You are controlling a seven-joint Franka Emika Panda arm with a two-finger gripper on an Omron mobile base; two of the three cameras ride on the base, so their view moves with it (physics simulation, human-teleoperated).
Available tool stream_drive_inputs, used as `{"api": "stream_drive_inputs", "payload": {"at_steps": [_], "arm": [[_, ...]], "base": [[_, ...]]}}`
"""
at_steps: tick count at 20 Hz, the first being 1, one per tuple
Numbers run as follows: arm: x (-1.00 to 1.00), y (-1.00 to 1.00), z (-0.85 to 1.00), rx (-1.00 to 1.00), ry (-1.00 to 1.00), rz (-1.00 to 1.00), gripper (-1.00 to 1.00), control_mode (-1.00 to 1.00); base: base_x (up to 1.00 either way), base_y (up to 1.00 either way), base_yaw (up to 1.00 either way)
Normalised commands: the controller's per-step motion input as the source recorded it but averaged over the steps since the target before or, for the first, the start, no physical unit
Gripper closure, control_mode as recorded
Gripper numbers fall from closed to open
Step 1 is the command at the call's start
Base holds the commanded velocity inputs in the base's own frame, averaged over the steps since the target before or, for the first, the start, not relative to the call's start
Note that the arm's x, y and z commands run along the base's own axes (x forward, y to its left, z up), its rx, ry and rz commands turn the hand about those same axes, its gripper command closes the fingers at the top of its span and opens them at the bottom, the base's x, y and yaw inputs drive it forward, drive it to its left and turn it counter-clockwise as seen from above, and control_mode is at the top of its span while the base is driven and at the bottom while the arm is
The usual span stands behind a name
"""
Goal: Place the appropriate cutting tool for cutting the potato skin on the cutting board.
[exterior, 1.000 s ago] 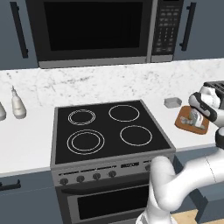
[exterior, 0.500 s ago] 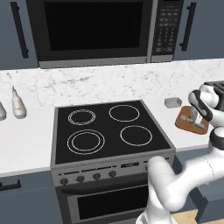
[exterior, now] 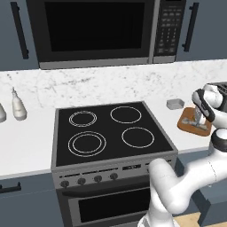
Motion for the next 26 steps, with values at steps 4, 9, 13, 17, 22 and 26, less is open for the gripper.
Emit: {"api": "stream_drive_inputs", "payload": {"at_steps": [4, 9, 13, 17, 22, 26], "arm": [[-0.91, 0.07, 0.12, 0.02, -0.01, -0.06, -1.0, -1.0], [-0.98, 0.57, 0.22, 0.04, -0.02, -0.12, -1.0, -1.0], [-0.72, 1.0, 0.1, 0.02, -0.01, -0.42, -1.0, -1.0], [-0.74, 0.86, 0.24, 0.0, 0.0, -0.55, -1.0, -1.0], [-0.98, 0.69, 0.21, 0.0, 0.0, -0.57, -1.0, -1.0], [-1.0, 0.55, 0.54, -0.05, 0.0, -0.46, -1.0, -1.0]], "base": [[0.0, 0.0, 0.0], [0.0, 0.0, 0.0], [0.0, 0.0, 0.0], [0.0, 0.0, 0.0], [0.0, 0.0, 0.0], [0.0, 0.0, 0.0]]}}
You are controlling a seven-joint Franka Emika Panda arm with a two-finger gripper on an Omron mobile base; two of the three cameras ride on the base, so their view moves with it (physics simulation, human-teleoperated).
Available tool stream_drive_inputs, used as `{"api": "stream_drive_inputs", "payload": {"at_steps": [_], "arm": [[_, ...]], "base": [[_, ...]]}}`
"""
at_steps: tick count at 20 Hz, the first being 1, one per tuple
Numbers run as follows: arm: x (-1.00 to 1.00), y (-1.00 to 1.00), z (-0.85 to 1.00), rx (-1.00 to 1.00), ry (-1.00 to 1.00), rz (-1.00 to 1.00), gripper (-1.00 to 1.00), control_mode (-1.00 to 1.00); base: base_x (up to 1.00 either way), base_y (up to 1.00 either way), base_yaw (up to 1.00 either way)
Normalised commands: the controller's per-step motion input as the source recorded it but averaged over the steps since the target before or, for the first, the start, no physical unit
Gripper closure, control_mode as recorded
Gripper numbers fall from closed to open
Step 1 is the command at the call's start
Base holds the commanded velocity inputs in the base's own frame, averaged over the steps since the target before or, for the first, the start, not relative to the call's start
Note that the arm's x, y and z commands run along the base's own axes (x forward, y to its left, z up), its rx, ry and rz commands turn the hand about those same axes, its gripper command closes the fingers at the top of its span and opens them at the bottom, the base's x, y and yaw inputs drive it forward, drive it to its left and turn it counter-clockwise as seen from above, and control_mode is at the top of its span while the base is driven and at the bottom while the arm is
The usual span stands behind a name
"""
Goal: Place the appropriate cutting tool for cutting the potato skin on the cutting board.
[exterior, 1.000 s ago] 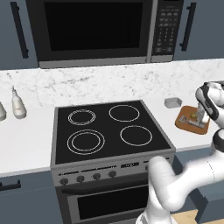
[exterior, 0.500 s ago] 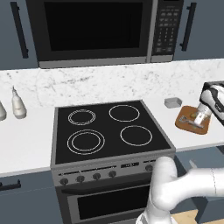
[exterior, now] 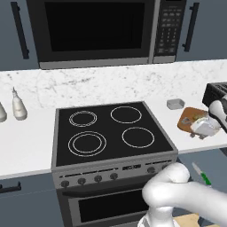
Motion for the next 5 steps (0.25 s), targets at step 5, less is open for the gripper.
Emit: {"api": "stream_drive_inputs", "payload": {"at_steps": [5], "arm": [[-0.97, 0.64, 0.88, -0.3, 0.0, -0.15, -1.0, -1.0]], "base": [[0.0, 0.0, 0.0]]}}
